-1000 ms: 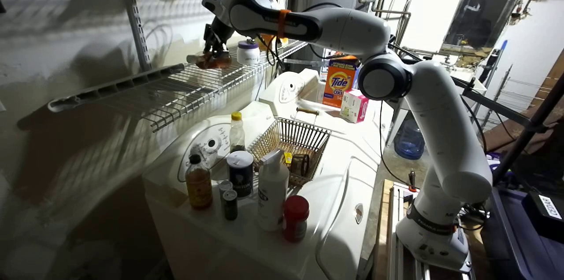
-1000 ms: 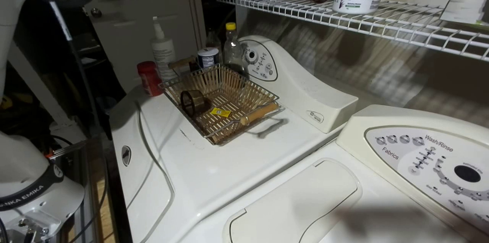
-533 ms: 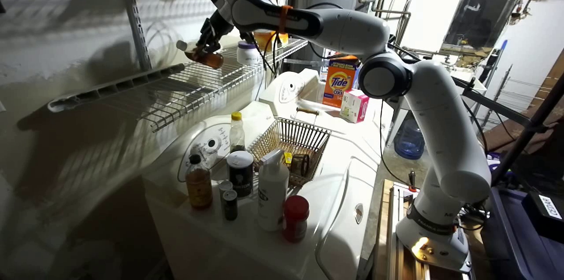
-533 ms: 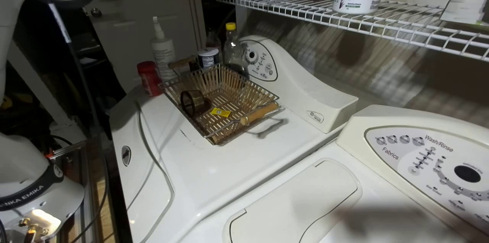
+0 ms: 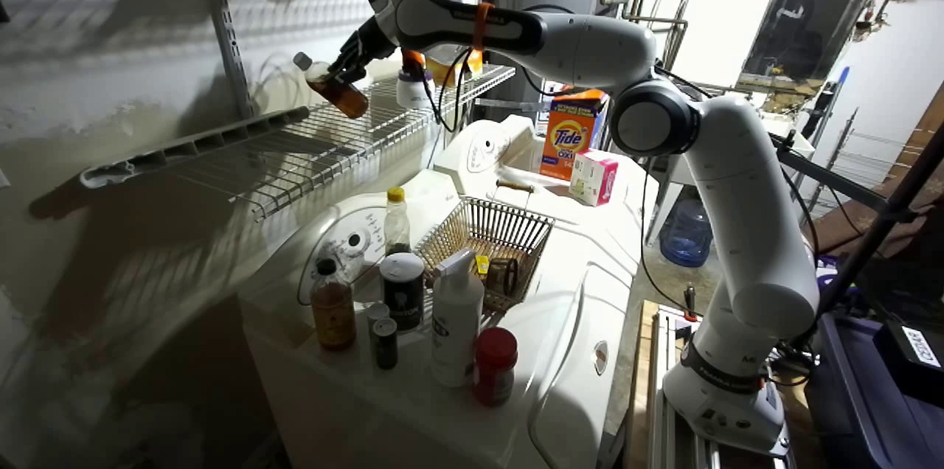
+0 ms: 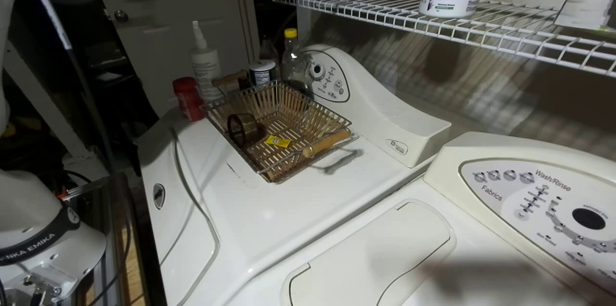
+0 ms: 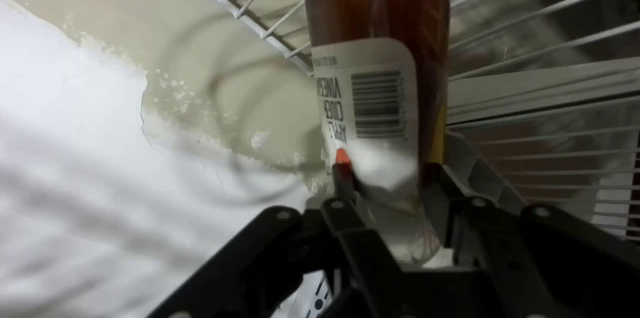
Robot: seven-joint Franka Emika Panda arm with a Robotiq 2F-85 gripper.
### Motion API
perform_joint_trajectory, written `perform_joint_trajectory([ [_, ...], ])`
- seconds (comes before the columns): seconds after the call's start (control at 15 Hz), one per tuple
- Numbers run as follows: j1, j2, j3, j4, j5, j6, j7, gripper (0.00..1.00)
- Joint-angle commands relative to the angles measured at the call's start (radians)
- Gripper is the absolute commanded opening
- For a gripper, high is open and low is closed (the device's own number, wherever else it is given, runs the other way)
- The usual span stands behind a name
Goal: Position the bottle bottom first on the metal rack
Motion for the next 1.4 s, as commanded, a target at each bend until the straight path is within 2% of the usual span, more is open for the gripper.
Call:
perform_joint_trajectory([
  [0.0, -0.049, -0.088, 0.048, -0.136, 0.112, 0.075, 0.002, 0.14],
  [0.2, -0.081, -0.127, 0.074, -0.211, 0.200, 0.130, -0.002, 0.14],
  [0.73, -0.183, -0.230, 0.214, -0.410, 0.554, 0.266, -0.073, 0.14],
  [1.13, -0.274, -0.307, 0.304, -0.535, 0.800, 0.294, -0.261, 0.14],
  [1.2, -0.289, -0.315, 0.315, -0.549, 0.842, 0.290, -0.296, 0.17],
  [1.27, -0.301, -0.324, 0.324, -0.562, 0.879, 0.288, -0.333, 0.64],
  [1.33, -0.311, -0.332, 0.329, -0.576, 0.910, 0.285, -0.361, 0.63],
])
